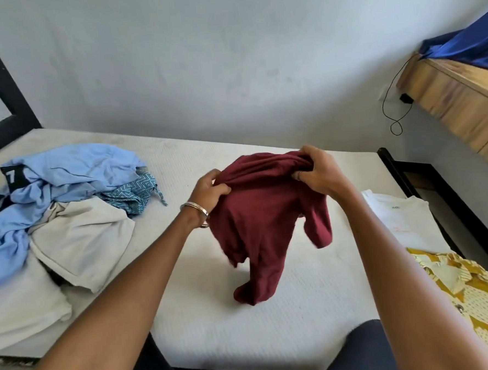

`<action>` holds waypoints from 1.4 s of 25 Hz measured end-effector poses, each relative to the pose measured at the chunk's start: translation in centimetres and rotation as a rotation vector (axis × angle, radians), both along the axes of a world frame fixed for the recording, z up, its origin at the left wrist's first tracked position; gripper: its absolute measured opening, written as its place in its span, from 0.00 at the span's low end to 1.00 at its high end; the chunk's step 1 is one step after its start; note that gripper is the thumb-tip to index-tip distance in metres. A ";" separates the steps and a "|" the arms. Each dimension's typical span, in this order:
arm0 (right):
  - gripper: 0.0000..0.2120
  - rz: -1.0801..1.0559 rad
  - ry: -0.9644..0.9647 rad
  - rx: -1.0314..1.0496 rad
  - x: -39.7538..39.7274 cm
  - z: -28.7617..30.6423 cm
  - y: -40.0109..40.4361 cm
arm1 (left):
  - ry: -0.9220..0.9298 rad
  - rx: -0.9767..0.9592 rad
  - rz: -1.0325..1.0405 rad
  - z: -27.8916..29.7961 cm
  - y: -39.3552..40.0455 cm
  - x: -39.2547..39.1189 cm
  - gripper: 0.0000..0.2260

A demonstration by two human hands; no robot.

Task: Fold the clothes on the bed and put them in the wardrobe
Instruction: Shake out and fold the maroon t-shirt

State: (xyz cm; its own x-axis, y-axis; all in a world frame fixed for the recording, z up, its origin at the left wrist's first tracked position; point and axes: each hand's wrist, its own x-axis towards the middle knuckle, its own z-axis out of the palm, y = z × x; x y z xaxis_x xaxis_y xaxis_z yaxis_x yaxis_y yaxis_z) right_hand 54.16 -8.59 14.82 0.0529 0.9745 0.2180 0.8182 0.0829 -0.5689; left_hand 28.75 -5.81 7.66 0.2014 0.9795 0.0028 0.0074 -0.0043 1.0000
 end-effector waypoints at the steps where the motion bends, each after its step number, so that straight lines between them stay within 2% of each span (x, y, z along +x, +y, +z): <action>1: 0.13 -0.044 -0.054 -0.039 0.3 -0.9 -0.3 | 0.027 0.004 -0.062 0.4 0.1 -0.6 0.12; 2: 0.13 -0.082 -0.111 -0.080 0.4 -1.7 -0.5 | 0.133 0.051 -0.204 0.6 0.5 -1.1 0.18; 4: 0.09 -0.080 -0.182 -0.206 -0.1 -2.6 -0.9 | 0.618 0.033 -0.574 2.1 0.6 -1.8 0.34; 5: 0.08 -0.029 -0.161 -0.310 -0.3 -2.3 -1.1 | 0.872 -0.056 -0.744 3.3 0.6 -2.2 0.35; 6: 0.08 0.027 -0.107 -0.435 -0.4 -1.7 -1.2 | 1.041 -0.202 -0.858 4.4 0.9 -2.6 0.30; 7: 0.08 0.054 -0.037 -0.555 -0.4 -0.8 -1.3 | 1.092 -0.360 -0.923 5.8 1.2 -3.1 0.23; 8: 0.07 0.055 0.023 -0.643 -0.1 0.3 -1.2 | 1.107 -0.446 -0.936 7.1 1.7 -3.6 0.20; 9: 0.06 0.048 0.048 -0.693 0.3 1.1 -0.7 | 1.143 -0.479 -0.935 8.3 2.4 -4.1 0.22; 11: 0.03 0.027 -0.018 -0.691 1.6 1.8 1.4 | 1.269 -0.474 -0.860 9.9 4.3 -5.0 0.32; 12: 0.02 0.007 -0.105 -0.624 2.1 1.5 2.8 | 1.353 -0.408 -0.762 10.0 5.3 -5.3 0.36; 14: 0.13 -0.147 -0.370 -0.348 2.6 -1.3 5.2 | 1.603 -0.087 -0.414 8.0 7.7 -5.2 0.37; 16: 0.21 -0.287 -0.490 -0.141 1.7 -5.4 6.0 | 1.759 0.277 -0.019 3.6 8.4 -4.8 0.32; 17: 0.23 -0.255 -0.494 -0.132 0.9 -7.9 6.1 | 1.748 0.386 0.085 0.9 8.2 -4.5 0.29; 18: 0.22 -0.170 -0.495 -0.177 -0.2 -10.4 5.6 | 1.714 0.444 0.091 -2.0 7.4 -4.3 0.24; 19: 0.21 -0.057 -0.492 -0.260 -1.3 -13.2 4.8 | 1.707 0.421 -0.008 -4.8 6.1 -4.0 0.21; 21: 0.17 0.133 -0.441 -0.463 -3.8 -18.4 2.3 | 1.662 0.167 -0.266 -10.4 2.8 -3.8 0.21; 22: 0.16 0.199 -0.390 -0.549 -5.1 -20.9 0.7 | 1.596 -0.060 -0.280 -13.0 0.9 -3.8 0.24; 24: 0.14 0.275 -0.250 -0.655 -7.8 -25.0 -2.3 | 1.360 -0.490 -0.011 -17.2 -2.8 -4.1 0.34; 25: 0.13 0.301 -0.177 -0.678 -9.2 -26.2 -3.5 | 1.253 -0.646 0.142 -18.7 -4.3 -4.3 0.37; 28: 0.12 0.338 0.018 -0.611 -12.4 -27.2 -5.1 | 1.058 -0.843 0.350 -20.4 -5.7 -5.3 0.37; 31: 0.08 0.283 0.161 -0.486 -14.9 -26.0 -4.6 | 0.752 -0.918 0.391 -21.0 -3.8 -6.6 0.22; 33: 0.09 0.172 0.270 -0.462 -16.8 -24.7 -3.8 | 0.562 -0.840 0.258 -20.1 -3.3 -6.3 0.12; 35: 0.17 -0.021 0.337 -0.565 -18.3 -23.4 -2.7 | 0.355 -0.750 0.085 -17.8 -4.4 -4.6 0.03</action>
